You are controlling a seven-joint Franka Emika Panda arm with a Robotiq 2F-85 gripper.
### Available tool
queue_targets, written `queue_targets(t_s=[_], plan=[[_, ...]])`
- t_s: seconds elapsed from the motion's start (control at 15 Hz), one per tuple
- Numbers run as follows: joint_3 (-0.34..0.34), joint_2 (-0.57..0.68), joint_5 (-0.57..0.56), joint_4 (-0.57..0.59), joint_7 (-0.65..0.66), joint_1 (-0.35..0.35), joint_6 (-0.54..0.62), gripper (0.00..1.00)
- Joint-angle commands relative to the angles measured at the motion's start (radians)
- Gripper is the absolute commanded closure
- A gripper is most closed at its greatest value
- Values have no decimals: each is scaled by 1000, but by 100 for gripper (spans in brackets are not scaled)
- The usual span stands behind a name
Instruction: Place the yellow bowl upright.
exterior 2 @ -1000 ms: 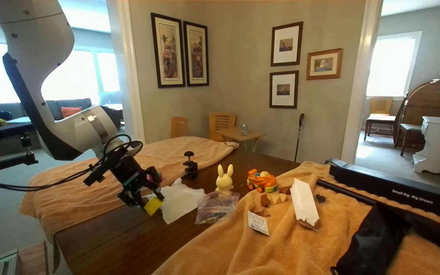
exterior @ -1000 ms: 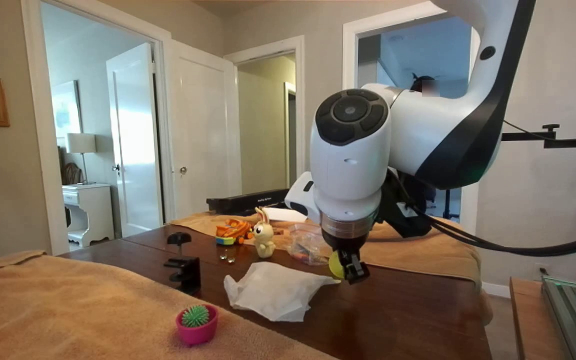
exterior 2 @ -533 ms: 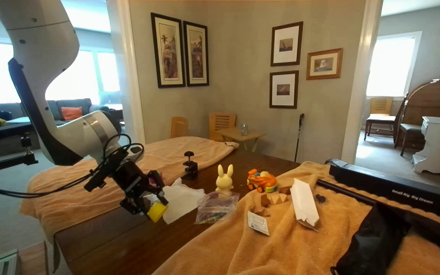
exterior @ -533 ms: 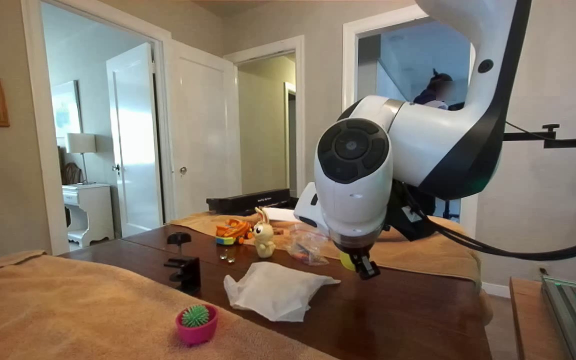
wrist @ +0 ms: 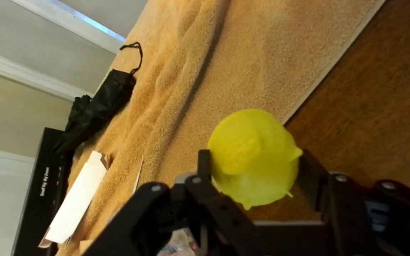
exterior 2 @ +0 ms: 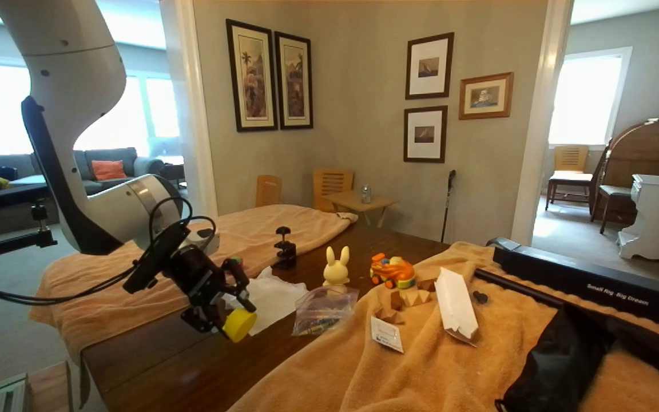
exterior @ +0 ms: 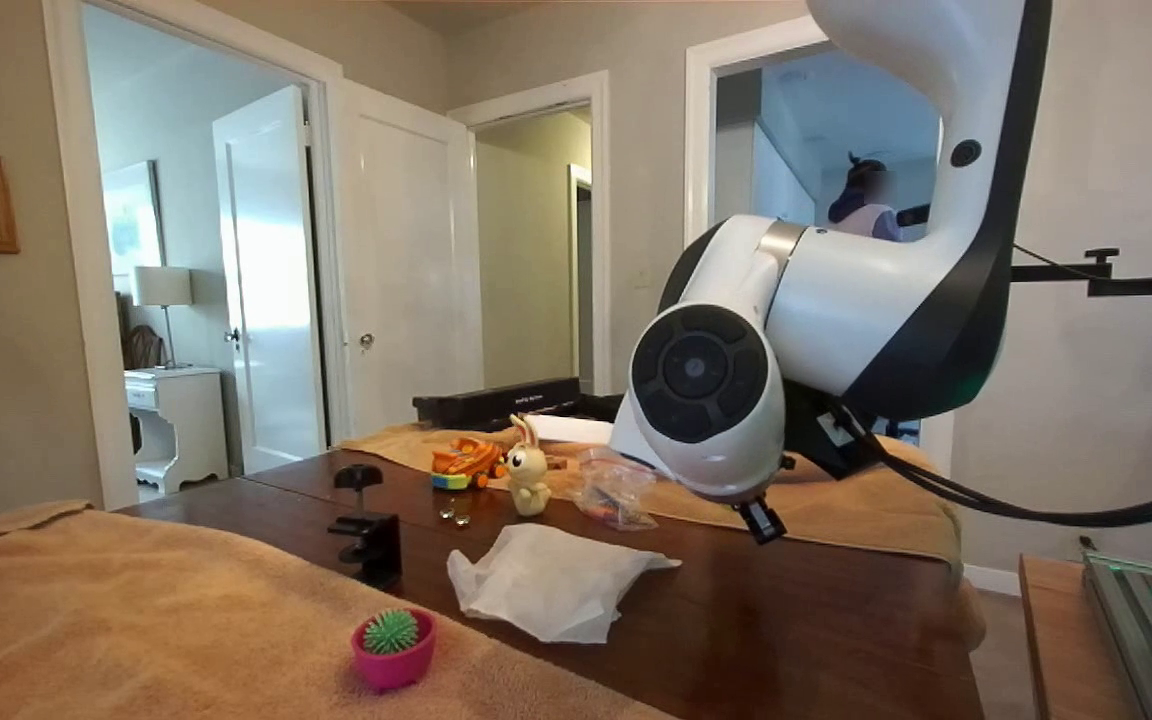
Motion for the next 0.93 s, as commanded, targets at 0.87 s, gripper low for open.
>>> queue_targets(t_s=[0.87], plan=[[6,143,30,96,57,2,-247,65]])
